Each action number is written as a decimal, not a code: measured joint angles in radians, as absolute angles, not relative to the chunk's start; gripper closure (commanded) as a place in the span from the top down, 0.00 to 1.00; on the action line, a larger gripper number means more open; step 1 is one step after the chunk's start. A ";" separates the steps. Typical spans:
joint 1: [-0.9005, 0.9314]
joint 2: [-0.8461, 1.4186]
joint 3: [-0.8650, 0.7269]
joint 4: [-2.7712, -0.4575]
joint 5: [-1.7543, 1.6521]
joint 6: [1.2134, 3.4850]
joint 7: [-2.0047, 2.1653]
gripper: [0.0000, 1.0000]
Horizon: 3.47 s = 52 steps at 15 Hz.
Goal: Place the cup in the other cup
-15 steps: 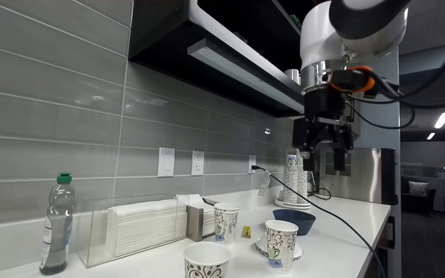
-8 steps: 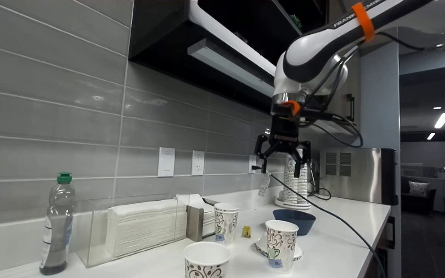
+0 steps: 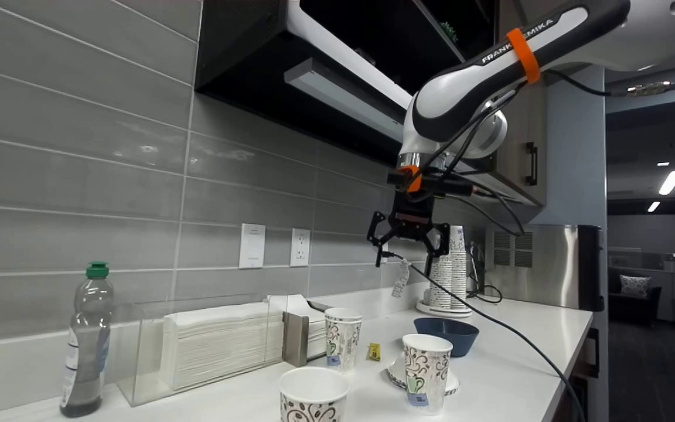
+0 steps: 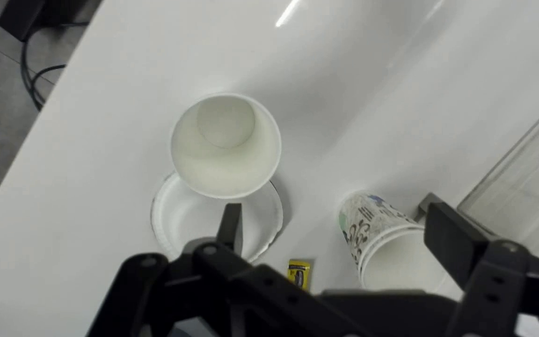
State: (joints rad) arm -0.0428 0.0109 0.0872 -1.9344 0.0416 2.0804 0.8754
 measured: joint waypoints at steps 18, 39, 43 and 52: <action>0.116 0.349 -0.077 -1.791 -0.064 2.463 1.202 0.61; 0.114 0.454 -0.079 -1.586 -0.045 2.229 1.219 0.01; 0.092 0.400 -0.001 -1.618 0.095 2.196 1.019 0.01; 0.087 0.160 0.044 -1.842 0.239 2.013 0.663 0.01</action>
State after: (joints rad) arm 0.0869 0.1601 0.0435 -1.8420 0.2387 2.0129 0.6629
